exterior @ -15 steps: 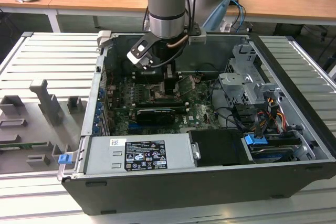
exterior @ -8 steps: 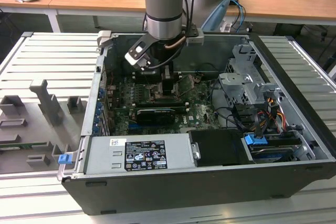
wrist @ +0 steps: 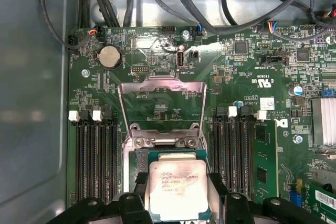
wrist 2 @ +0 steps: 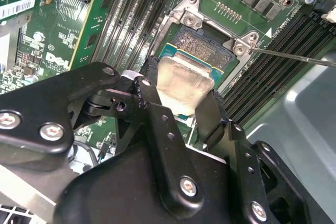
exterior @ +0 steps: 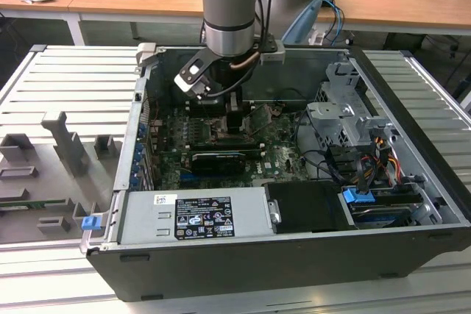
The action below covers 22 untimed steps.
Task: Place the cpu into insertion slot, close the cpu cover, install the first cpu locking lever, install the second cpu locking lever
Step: 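Place the cpu into insertion slot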
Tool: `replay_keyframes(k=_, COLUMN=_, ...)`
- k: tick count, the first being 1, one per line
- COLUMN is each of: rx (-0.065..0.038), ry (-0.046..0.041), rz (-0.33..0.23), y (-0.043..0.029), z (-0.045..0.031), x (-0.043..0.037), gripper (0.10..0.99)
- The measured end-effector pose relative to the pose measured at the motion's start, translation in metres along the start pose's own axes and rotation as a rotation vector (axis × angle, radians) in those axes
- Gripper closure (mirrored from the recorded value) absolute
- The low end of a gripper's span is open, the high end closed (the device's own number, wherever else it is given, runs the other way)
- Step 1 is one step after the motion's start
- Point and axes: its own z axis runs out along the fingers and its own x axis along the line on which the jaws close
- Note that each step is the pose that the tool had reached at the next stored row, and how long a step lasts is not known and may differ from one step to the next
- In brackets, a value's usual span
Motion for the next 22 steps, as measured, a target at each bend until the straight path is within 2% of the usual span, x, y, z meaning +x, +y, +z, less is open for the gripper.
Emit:
replay_keyframes(k=13, rx=0.000, ry=0.0001, rz=0.000, y=-0.0030, z=0.0036, x=-0.0001, gripper=0.557)
replay_keyframes(k=22, rx=0.000, ry=-0.0007, rz=0.009, y=-0.0075, z=0.0113, x=0.0026, gripper=0.557)
